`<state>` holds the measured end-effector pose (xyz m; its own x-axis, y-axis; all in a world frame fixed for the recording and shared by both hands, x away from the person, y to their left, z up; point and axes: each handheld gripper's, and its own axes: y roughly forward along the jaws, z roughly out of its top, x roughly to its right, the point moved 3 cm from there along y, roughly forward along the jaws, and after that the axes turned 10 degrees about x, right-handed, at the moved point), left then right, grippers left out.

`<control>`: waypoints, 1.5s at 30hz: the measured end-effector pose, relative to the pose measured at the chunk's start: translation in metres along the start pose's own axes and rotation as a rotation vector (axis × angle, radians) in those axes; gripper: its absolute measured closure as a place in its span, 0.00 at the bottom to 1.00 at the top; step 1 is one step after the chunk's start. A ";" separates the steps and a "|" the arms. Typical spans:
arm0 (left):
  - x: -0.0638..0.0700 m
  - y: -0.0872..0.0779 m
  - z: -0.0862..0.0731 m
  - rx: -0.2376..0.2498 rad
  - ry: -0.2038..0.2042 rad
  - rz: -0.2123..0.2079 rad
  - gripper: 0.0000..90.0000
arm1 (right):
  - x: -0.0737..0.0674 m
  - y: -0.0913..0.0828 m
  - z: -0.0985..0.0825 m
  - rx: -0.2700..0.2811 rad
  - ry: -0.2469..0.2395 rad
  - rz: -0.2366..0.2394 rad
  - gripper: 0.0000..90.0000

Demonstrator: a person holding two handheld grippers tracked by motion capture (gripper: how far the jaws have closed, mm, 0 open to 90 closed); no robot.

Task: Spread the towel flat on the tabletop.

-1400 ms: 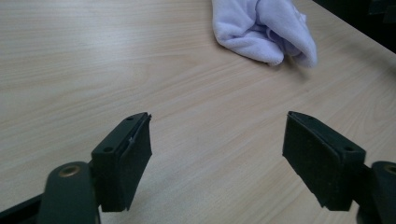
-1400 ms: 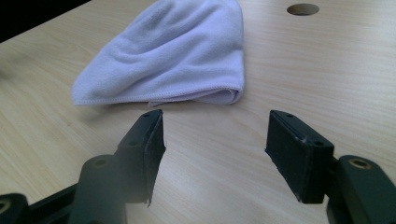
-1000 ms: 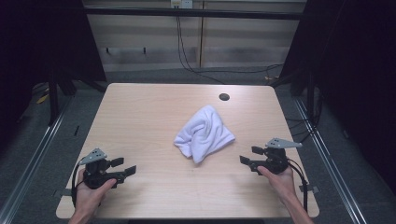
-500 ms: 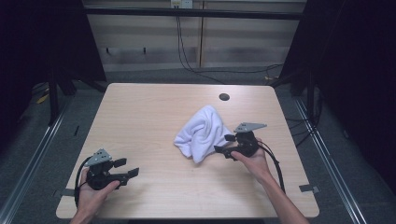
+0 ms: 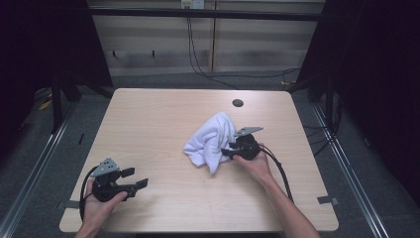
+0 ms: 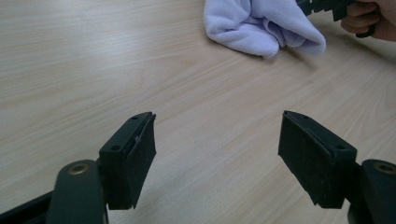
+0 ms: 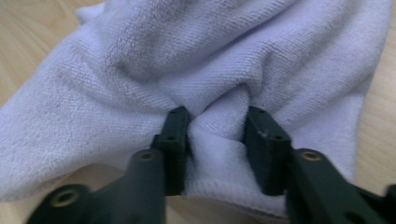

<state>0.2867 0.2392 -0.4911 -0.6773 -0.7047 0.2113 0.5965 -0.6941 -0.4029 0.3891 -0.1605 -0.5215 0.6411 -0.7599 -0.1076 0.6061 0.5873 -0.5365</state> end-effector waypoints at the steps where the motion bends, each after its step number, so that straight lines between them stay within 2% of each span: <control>1: 0.000 0.000 0.000 0.000 0.000 0.000 0.30 | -0.003 -0.001 0.000 -0.004 -0.006 0.003 0.74; 4: 0.005 0.002 0.001 -0.006 0.017 -0.012 0.31 | -0.019 -0.004 -0.002 -0.019 -0.030 0.049 0.79; 5: 0.007 0.004 0.001 -0.008 0.019 -0.015 0.31 | -0.019 -0.004 -0.002 -0.019 -0.030 0.049 0.79; 6: 0.009 0.007 0.001 -0.022 0.032 -0.022 0.31 | -0.027 -0.005 -0.003 -0.025 -0.029 0.079 0.80; 7: 0.014 0.010 0.002 -0.028 0.048 -0.034 0.31 | -0.045 -0.006 -0.004 -0.043 -0.048 0.130 0.81; 8: 0.014 0.010 0.002 -0.028 0.048 -0.034 0.31 | -0.045 -0.006 -0.004 -0.043 -0.048 0.130 0.81; 9: 0.017 0.011 0.003 -0.027 0.050 -0.042 0.31 | -0.054 -0.007 -0.005 -0.054 -0.058 0.159 0.81; 10: 0.020 0.013 0.003 -0.031 0.063 -0.054 0.33 | -0.070 -0.008 -0.007 -0.066 -0.065 0.217 0.81; 13: 0.031 0.017 0.003 -0.046 0.088 -0.096 0.37 | -0.089 -0.010 -0.008 -0.086 -0.101 0.289 0.82; 14: 0.036 0.020 0.005 -0.050 0.098 -0.121 0.39 | -0.094 -0.010 -0.007 -0.084 -0.100 0.303 0.83; 15: 0.037 0.021 0.008 -0.040 0.094 -0.127 0.41 | -0.097 -0.011 -0.005 -0.077 -0.105 0.319 0.84; 18: 0.037 0.024 0.014 -0.027 0.097 -0.131 0.44 | -0.098 -0.011 0.002 -0.046 -0.078 0.337 0.85; 19: 0.036 0.025 0.018 -0.026 0.115 -0.122 0.44 | -0.096 -0.012 0.007 -0.025 -0.071 0.344 0.86; 20: 0.036 0.026 0.021 -0.019 0.121 -0.122 0.45 | -0.095 -0.015 0.014 -0.006 -0.070 0.332 0.86; 21: 0.037 0.028 0.025 -0.006 0.124 -0.125 0.47 | -0.088 -0.021 0.033 0.054 -0.041 0.331 0.87; 23: 0.039 0.031 0.029 0.010 0.135 -0.125 0.48 | -0.086 -0.022 0.038 0.063 -0.040 0.327 0.87; 24: 0.041 0.034 0.030 0.009 0.145 -0.128 0.49 | -0.081 -0.024 0.049 0.077 -0.035 0.322 0.87; 25: 0.047 0.041 0.033 0.002 0.147 -0.154 0.49 | -0.074 -0.025 0.064 0.104 -0.016 0.310 0.87; 26: 0.047 0.041 0.033 0.002 0.147 -0.154 0.49 | -0.074 -0.025 0.064 0.104 -0.016 0.310 0.87; 27: 0.051 0.045 0.034 0.008 0.134 -0.175 0.49 | -0.072 -0.024 0.070 0.106 -0.011 0.302 0.87; 28: 0.055 0.048 0.036 0.011 0.136 -0.184 0.45 | -0.069 -0.018 0.079 0.105 -0.007 0.291 0.87; 29: 0.055 0.048 0.036 0.011 0.136 -0.184 0.43 | -0.069 -0.018 0.079 0.105 -0.007 0.291 0.87; 30: 0.059 0.051 0.037 0.008 0.146 -0.187 0.42 | -0.070 -0.008 0.083 0.101 0.000 0.280 0.87; 31: 0.060 0.053 0.037 0.005 0.155 -0.180 0.42 | -0.070 -0.008 0.083 0.101 0.000 0.280 0.87; 32: 0.056 0.057 0.037 -0.001 0.137 -0.166 0.40 | -0.070 0.004 0.081 0.080 -0.009 0.251 0.85; 33: 0.056 0.057 0.037 -0.001 0.137 -0.166 0.40 | -0.070 0.004 0.081 0.080 -0.009 0.251 0.85; 34: 0.052 0.060 0.035 -0.010 0.139 -0.145 0.40 | -0.070 0.012 0.077 0.062 -0.011 0.238 0.85; 35: 0.041 0.068 0.029 -0.039 0.158 -0.081 0.40 | -0.070 0.026 0.064 0.001 -0.020 0.225 0.79; 36: 0.041 0.068 0.029 -0.039 0.158 -0.081 0.42 | -0.071 0.031 0.058 -0.018 -0.020 0.222 0.75; 37: 0.036 0.072 0.025 -0.066 0.153 -0.070 0.42 | -0.071 0.031 0.058 -0.018 -0.020 0.222 0.75; 38: 0.031 0.075 0.021 -0.087 0.155 -0.056 0.44 | -0.072 0.032 0.052 -0.016 -0.011 0.221 0.69; 39: 0.028 0.078 0.016 -0.105 0.147 -0.047 0.48 | -0.073 0.027 0.045 0.008 -0.007 0.214 0.58; 40: 0.022 0.081 0.009 -0.140 0.154 -0.036 0.51 | -0.072 0.021 0.043 0.018 -0.014 0.205 0.55; 41: 0.022 0.081 0.009 -0.140 0.154 -0.036 0.53 | -0.072 0.021 0.043 0.018 -0.014 0.205 0.55; 42: 0.022 0.082 0.006 -0.144 0.151 -0.030 0.58 | -0.072 0.006 0.036 0.040 -0.032 0.184 0.49; 43: 0.022 0.082 0.004 -0.138 0.153 -0.022 0.58 | -0.072 0.006 0.036 0.040 -0.032 0.184 0.49; 45: 0.021 0.082 0.005 -0.138 0.139 -0.011 0.62 | -0.074 -0.013 0.029 0.029 -0.035 0.153 0.45</control>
<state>0.3233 0.1671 -0.5155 -0.7418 -0.6638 0.0951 0.5309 -0.6680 -0.5214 0.3478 -0.1040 -0.4828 0.7423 -0.6514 -0.1569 0.5134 0.7035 -0.4915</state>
